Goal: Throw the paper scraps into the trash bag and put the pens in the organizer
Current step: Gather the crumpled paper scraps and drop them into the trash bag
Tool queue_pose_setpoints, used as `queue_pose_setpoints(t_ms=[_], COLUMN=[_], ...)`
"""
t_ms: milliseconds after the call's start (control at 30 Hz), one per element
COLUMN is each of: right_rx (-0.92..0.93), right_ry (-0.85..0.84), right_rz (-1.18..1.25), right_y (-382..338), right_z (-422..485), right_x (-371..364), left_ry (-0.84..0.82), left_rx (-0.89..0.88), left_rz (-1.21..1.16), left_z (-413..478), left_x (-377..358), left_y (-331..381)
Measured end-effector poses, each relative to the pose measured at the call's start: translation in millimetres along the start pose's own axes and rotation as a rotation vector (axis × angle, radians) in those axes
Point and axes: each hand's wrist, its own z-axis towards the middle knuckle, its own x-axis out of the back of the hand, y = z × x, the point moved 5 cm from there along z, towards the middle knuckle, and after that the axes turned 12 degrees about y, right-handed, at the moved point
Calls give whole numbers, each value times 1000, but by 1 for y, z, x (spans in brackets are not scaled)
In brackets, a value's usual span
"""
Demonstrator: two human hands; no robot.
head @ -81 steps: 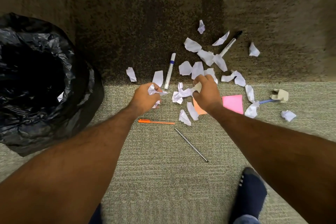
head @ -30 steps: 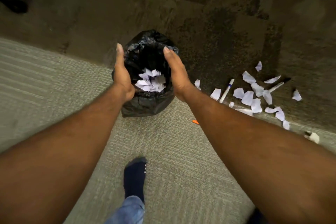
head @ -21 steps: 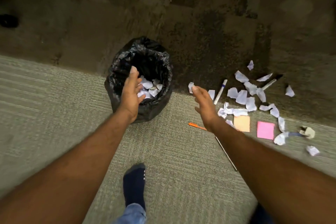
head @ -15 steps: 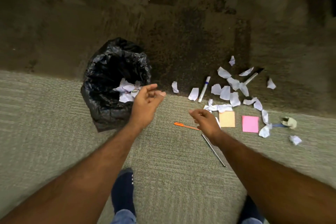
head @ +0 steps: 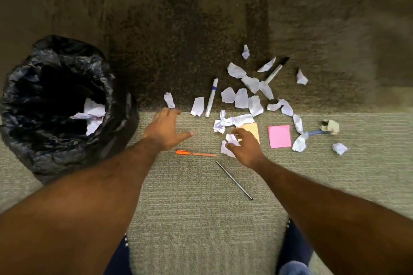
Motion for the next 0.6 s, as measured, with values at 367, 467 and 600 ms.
queue_pose_setpoints(t_ms=[367,467,600], right_rx=[299,334,334], right_ry=[147,185,199], right_rz=[-117,-181,-206], right_y=[10,15,20], right_z=[28,33,39], right_x=[-9,-5,3], left_ry=[6,-43,23], left_rx=[41,46,-39], left_rz=[178,153,218], left_z=[87,92,86], left_x=[-35,-51,-65], left_y=[2,11,24])
